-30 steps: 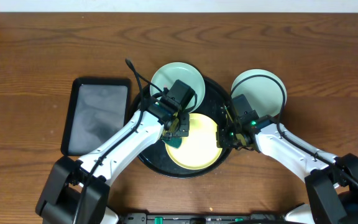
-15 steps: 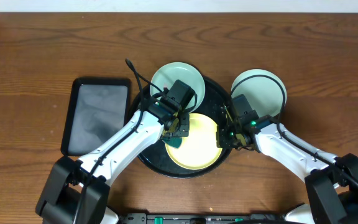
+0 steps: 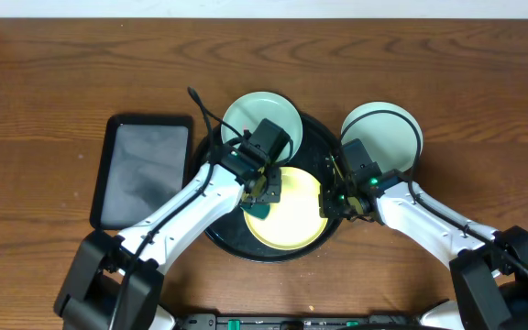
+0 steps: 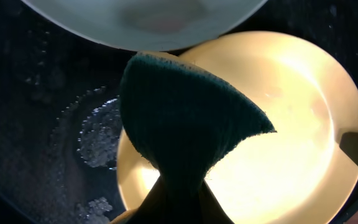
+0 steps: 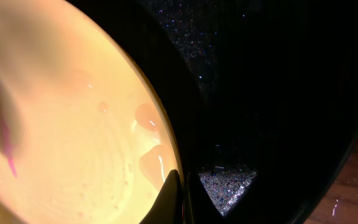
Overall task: Clean dirty plates on tray and stack at the side
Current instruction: 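Scrub the yellow plate with the sponge while the right gripper holds its rim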
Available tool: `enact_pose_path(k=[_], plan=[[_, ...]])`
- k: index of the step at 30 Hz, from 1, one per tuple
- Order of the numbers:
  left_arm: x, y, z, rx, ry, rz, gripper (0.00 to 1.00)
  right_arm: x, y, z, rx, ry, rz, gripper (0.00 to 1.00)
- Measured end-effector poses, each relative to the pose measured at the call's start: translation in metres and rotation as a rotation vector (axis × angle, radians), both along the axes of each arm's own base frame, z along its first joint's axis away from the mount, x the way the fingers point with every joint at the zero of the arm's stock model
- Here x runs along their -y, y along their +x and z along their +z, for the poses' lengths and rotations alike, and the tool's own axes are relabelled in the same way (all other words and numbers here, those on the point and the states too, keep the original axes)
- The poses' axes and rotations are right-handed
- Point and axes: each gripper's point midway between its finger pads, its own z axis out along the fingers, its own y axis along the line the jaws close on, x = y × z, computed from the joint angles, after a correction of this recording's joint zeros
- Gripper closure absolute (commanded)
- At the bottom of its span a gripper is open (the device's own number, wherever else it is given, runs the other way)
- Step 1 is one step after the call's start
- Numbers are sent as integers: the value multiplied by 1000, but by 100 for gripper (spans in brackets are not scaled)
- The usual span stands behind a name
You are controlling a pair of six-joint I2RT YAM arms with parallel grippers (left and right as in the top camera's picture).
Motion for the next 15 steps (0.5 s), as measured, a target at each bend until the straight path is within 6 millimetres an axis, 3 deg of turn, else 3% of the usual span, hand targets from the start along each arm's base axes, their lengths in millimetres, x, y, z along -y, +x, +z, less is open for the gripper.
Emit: enact_pose_path(k=[6,9,15], plan=[[4,-3,-9,-13,21,20,92,0,0,0,0,0,0,99],[1,-3,-17,-27,42,30,73,0,0,0,0,0,0,99],[-1,-5,-25,-46,55,55,67,0,0,0,1,0,0,99]])
